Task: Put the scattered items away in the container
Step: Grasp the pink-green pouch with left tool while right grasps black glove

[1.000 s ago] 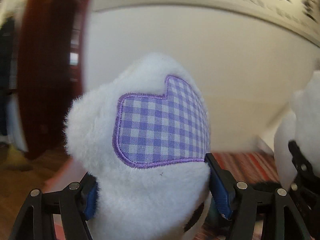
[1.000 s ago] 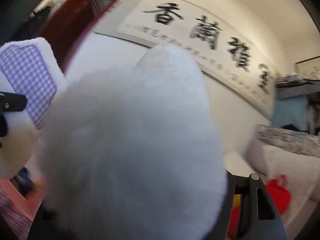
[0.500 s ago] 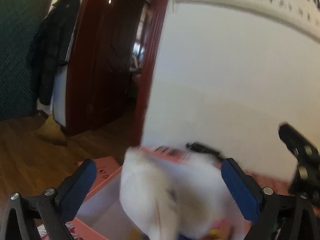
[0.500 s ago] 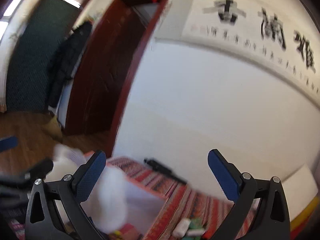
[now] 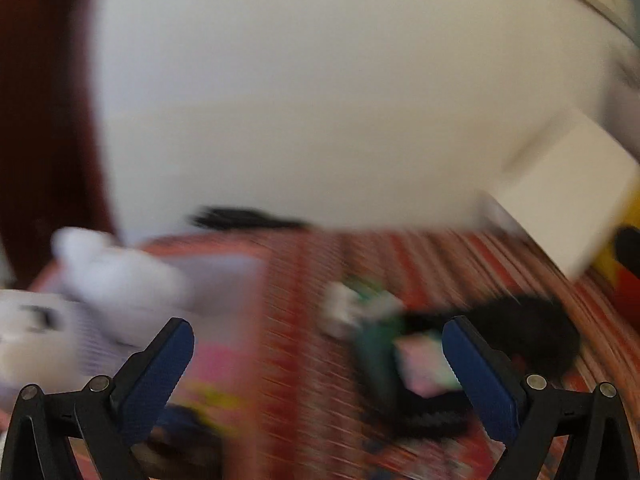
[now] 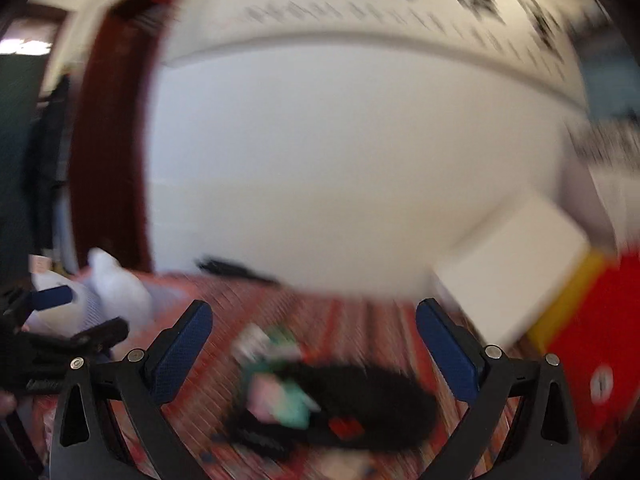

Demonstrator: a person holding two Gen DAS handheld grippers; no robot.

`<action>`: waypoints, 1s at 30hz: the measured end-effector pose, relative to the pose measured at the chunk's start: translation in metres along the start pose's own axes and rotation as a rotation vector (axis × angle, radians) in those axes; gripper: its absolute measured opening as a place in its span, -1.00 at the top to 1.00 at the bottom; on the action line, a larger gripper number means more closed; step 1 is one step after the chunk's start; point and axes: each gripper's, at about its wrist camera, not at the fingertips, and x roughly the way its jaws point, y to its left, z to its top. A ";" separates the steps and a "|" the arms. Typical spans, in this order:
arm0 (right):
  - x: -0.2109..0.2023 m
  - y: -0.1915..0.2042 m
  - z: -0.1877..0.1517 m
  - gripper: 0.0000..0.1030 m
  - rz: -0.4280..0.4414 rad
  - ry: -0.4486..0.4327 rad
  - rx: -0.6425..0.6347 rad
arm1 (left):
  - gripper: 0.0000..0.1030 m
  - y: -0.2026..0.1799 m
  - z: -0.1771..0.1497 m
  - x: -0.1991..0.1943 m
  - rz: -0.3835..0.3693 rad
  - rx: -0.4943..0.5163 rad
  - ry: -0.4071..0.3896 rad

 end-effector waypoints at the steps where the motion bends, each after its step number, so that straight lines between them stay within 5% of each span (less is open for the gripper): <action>1: 0.008 -0.018 -0.010 -0.99 -0.016 0.041 0.024 | -0.99 -0.021 -0.008 0.011 -0.012 0.037 0.026; 5: 0.034 -0.073 -0.033 -0.99 0.008 0.159 0.116 | -0.99 -0.067 -0.034 0.054 -0.037 0.130 0.125; 7: 0.050 -0.104 -0.052 -0.99 0.110 0.218 0.248 | -0.99 -0.080 -0.042 0.076 -0.035 0.140 0.166; 11: 0.110 -0.153 -0.087 -0.99 0.446 0.358 0.694 | -0.99 -0.079 -0.043 0.100 -0.056 0.067 0.192; 14: 0.149 -0.164 -0.109 -0.98 0.557 0.426 0.897 | -0.99 -0.067 -0.040 0.122 -0.084 -0.014 0.211; 19: 0.197 -0.151 -0.116 -0.95 0.486 0.455 0.901 | -0.99 -0.045 -0.040 0.163 -0.137 -0.149 0.254; 22: 0.221 -0.147 -0.116 -0.83 0.412 0.438 0.871 | -0.99 -0.050 -0.043 0.180 -0.132 -0.132 0.268; 26: 0.231 -0.151 -0.112 0.60 0.342 0.409 0.802 | -0.88 -0.067 -0.056 0.205 -0.109 -0.051 0.317; 30: 0.227 -0.178 -0.113 0.71 0.392 0.365 0.920 | -0.49 -0.077 -0.059 0.206 -0.040 0.031 0.300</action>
